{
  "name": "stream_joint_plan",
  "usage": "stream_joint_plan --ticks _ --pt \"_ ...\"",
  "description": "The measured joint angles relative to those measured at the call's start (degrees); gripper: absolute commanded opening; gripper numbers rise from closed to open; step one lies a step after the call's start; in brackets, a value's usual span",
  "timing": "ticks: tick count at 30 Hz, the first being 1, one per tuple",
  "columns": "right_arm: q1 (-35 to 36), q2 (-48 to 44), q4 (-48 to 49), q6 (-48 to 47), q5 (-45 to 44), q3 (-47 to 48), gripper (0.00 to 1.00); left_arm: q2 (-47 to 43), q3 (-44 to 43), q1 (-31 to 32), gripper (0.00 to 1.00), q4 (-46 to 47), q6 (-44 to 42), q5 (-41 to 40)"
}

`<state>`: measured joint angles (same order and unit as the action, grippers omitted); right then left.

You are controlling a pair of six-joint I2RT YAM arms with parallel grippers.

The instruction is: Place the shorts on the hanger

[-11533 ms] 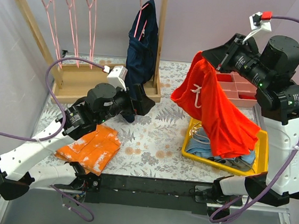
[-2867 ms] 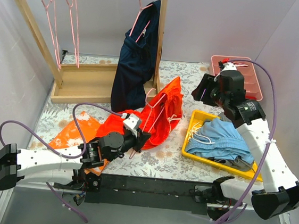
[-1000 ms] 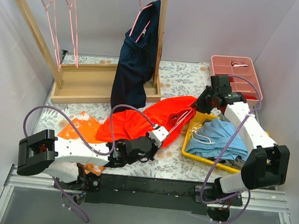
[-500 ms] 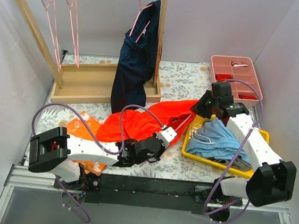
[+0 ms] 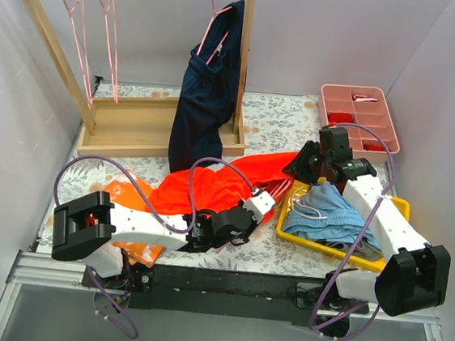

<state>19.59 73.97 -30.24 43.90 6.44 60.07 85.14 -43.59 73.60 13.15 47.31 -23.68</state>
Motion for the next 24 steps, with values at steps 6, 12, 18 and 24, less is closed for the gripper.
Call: stream_joint_plan --ticks 6,12,18,24 --pt "0.7 0.0 -0.4 -0.5 2.0 0.0 0.15 2.1 -2.2 -0.3 0.00 -0.3 -0.5 -1.0" --pt "0.7 -0.1 0.8 1.0 3.9 -1.3 0.01 2.6 -2.7 0.2 0.38 -2.8 0.0 0.1" --pt "0.8 -0.1 -1.5 -0.8 4.3 -2.4 0.01 -0.9 -4.4 -0.4 0.62 -7.0 6.0 -0.7" --pt "0.8 -0.1 -2.9 -3.6 5.6 -2.4 0.01 -15.4 -4.6 -1.5 0.46 -17.8 16.5 -2.1"
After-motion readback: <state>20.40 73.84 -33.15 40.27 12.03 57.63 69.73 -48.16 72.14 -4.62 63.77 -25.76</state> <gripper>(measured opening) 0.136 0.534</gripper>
